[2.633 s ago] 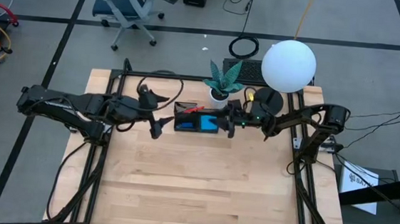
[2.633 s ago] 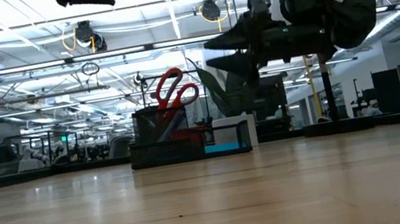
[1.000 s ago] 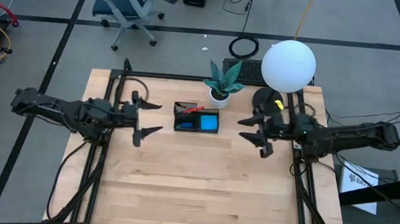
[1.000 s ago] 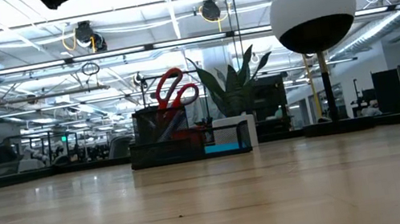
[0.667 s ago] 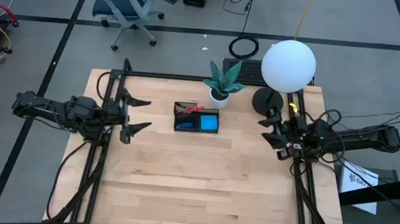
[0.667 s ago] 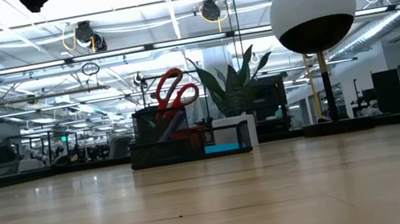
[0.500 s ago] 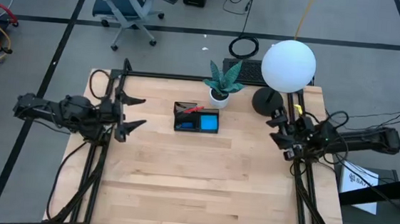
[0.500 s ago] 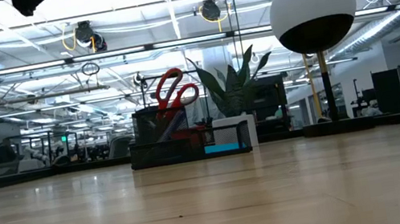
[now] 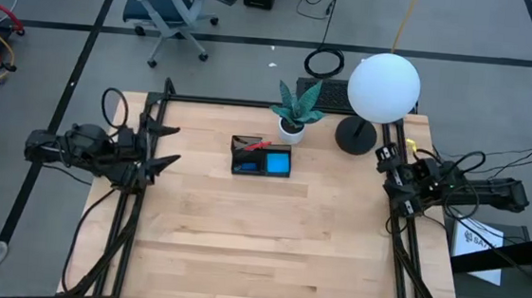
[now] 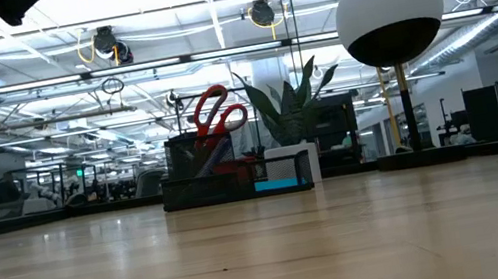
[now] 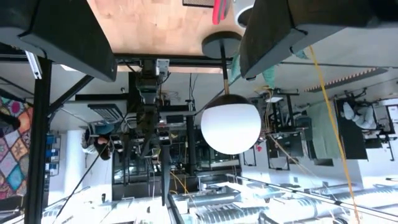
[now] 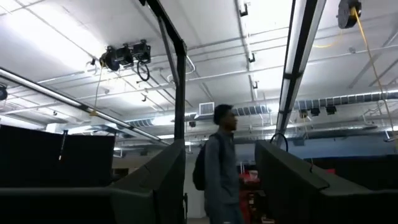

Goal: Pick and place office supplies into organizer
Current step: Return to Home Position

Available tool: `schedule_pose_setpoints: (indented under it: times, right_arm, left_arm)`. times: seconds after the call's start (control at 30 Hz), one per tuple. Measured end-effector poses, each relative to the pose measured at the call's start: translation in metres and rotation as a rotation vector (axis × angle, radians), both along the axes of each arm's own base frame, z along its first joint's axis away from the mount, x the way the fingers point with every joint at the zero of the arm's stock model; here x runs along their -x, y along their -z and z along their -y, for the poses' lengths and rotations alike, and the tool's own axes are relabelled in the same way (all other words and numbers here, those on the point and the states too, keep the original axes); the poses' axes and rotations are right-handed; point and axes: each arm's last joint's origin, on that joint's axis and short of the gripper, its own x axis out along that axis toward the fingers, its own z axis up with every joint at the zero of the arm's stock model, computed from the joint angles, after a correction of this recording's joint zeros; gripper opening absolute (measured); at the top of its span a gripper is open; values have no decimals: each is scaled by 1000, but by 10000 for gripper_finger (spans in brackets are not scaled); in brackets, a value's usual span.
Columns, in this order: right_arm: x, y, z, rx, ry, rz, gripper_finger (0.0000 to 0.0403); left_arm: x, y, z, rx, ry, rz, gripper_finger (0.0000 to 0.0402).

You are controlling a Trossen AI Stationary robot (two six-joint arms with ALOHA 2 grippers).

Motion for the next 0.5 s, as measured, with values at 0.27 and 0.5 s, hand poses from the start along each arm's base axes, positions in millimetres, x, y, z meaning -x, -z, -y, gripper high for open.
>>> schedule_pose_setpoints:
  times: [0.27, 0.5]
  right_arm:
    - [18, -1, 0, 16, 14, 22, 187]
    - [35, 2, 1, 39, 37, 31, 187]
  left_arm:
    - [15, 1, -3, 7, 1, 21, 347]
    - [26, 3, -5, 18, 3, 37, 347]
